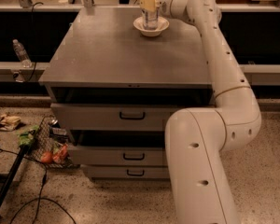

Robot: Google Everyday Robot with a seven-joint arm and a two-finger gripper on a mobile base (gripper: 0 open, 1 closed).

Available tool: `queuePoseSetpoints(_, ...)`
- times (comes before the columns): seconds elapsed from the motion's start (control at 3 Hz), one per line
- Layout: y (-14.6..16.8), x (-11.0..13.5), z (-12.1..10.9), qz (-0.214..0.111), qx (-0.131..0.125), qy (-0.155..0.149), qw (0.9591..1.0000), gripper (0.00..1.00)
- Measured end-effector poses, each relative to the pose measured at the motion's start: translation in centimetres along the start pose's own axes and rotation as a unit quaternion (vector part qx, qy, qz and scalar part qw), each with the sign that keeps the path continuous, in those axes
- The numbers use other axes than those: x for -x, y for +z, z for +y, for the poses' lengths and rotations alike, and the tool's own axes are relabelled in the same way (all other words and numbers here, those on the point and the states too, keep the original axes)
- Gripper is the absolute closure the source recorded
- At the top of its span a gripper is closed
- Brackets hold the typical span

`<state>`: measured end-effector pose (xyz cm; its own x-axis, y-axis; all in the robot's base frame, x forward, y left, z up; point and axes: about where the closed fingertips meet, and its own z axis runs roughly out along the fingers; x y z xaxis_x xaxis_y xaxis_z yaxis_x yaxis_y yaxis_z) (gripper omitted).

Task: Pick blue plastic bottle from paper bowl and place on counter

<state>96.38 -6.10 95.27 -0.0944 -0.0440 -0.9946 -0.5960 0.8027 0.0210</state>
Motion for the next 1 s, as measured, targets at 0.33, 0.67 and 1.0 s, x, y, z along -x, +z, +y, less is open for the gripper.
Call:
queuePoseSetpoints(0.33,-3.5,3.5,-1.9,-0.019,-0.018,0.001,0.9997,1.00)
queuePoseSetpoints(0.67,-8.8,5.4,-4.9,0.010,-0.060,0.026,0.9978,1.00)
queuePoseSetpoints(1.0,-14.3,9.4,-5.8,0.002,-0.094,0.044,0.9946,1.00)
